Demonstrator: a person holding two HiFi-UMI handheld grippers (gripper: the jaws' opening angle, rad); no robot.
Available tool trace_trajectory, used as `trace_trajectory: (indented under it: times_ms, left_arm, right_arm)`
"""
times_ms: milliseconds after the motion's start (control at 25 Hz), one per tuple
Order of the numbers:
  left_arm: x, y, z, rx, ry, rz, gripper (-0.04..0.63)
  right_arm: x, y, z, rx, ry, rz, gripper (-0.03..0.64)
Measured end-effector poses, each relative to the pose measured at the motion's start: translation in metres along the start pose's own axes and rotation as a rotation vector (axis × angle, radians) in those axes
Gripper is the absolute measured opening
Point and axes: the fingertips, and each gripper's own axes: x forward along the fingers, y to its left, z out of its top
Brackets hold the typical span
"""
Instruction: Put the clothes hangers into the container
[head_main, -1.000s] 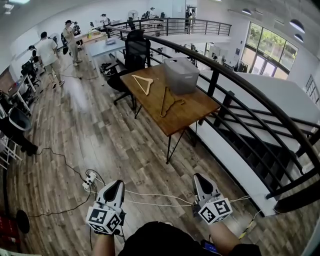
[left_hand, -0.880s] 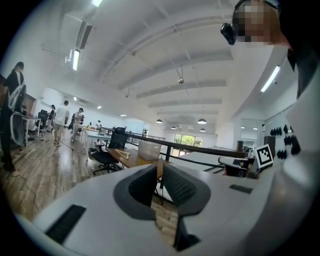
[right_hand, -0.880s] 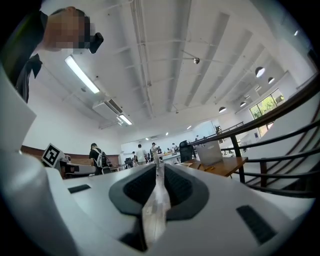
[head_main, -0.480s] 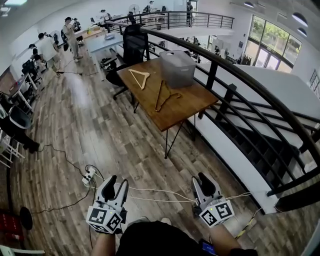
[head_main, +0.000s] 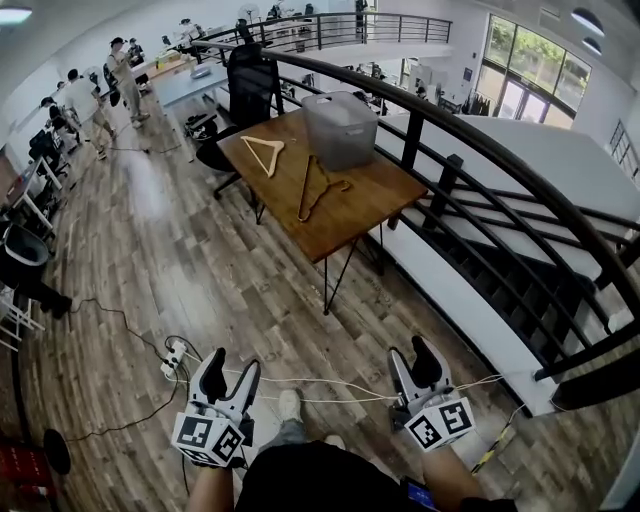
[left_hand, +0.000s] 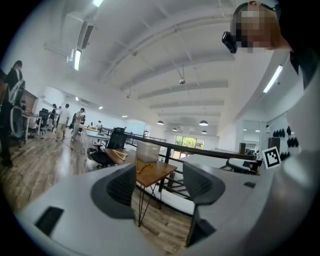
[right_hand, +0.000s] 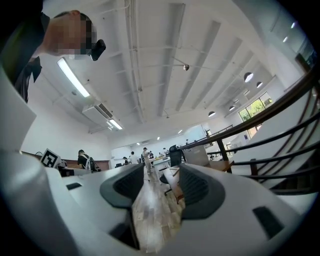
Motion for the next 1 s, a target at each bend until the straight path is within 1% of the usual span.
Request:
trace_trajectory:
  times_ms: [80,160,360,560,680,800,920,1000]
  left_arm:
    - [0.013,0.010,-0.003,-0.018,0.014,-0.015,0.290]
    - [0.029,0.019,-0.003,-0.026,0.017,-0.047,0.296]
    - [0.069,0.051,0.020,-0.025,-0.017,-0.104,0.310]
    - [0.101,0.107,0.044,-0.031,-0.048,-0.122,0.319]
    - [0.114,0.140,0.053,-0.031,-0.053,-0.134,0.334]
    - [0.125,0.173,0.059,-0.027,-0.053,-0.129,0.342]
    - [0.139,0.196,0.062,-0.020,-0.052,-0.135,0.347]
    - [0.148,0.204,0.064,-0.020,-0.047,-0.138,0.350]
  right_arm:
    - [0.010,-0.002,-0.003,-0.004,0.010,-0.010,0.206]
    - [0.025,-0.003,-0.004,-0.021,0.020,-0.017,0.206]
    - [0.083,0.004,0.007,-0.056,0.016,-0.028,0.202]
    - [0.154,0.023,0.014,-0.116,0.009,-0.024,0.199]
    - [0.190,0.016,0.026,-0.126,-0.012,-0.065,0.198]
    - [0.216,0.017,0.034,-0.121,-0.039,-0.104,0.195]
    - [0.239,0.027,0.027,-0.146,-0.040,-0.115,0.190]
    - [0.253,0.032,0.019,-0.148,-0.021,-0.116,0.182]
